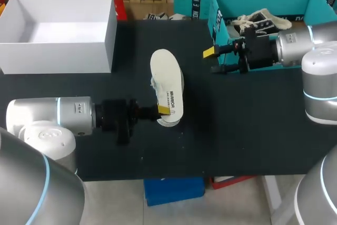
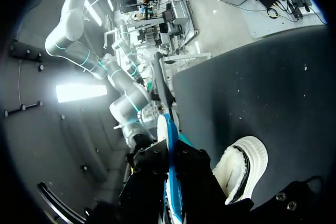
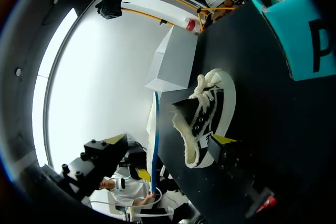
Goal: Take the shoe out of the shoebox, open the shoe tongue, remove and reinsert the insole, then place the shoe into the shoebox
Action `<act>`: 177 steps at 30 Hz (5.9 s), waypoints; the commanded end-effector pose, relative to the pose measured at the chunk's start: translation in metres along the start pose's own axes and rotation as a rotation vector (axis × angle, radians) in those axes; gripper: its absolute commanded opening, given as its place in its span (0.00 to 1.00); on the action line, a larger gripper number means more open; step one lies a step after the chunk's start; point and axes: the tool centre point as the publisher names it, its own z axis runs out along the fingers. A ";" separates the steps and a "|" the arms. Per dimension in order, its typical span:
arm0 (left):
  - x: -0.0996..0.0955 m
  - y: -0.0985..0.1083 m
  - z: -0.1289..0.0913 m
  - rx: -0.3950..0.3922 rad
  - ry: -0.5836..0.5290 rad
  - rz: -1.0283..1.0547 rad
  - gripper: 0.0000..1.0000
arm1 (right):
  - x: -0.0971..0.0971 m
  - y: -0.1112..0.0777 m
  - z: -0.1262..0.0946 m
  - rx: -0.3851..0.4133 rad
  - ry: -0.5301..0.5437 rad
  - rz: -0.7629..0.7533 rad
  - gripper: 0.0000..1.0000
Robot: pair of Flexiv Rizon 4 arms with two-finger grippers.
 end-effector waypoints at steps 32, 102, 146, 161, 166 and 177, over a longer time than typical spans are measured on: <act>0.000 -0.001 0.001 -0.007 0.002 0.003 0.00 | 0.024 -0.041 0.094 0.116 0.077 0.009 1.00; -0.073 0.071 -0.056 0.009 0.971 0.135 1.00 | 0.021 -0.043 0.109 0.158 0.084 0.016 0.00; -0.085 0.093 -0.022 0.003 1.188 0.008 1.00 | 0.021 -0.043 0.109 0.158 0.084 0.016 0.00; -0.096 0.058 0.000 -0.047 1.257 0.004 1.00 | 0.021 -0.043 0.109 0.158 0.084 0.016 0.00; -0.093 0.045 0.003 -0.032 1.245 -0.003 1.00 | 0.021 -0.043 0.109 0.158 0.084 0.016 0.00; -0.086 0.042 0.003 -0.010 1.231 0.006 1.00 | 0.021 -0.043 0.109 0.158 0.084 0.016 0.00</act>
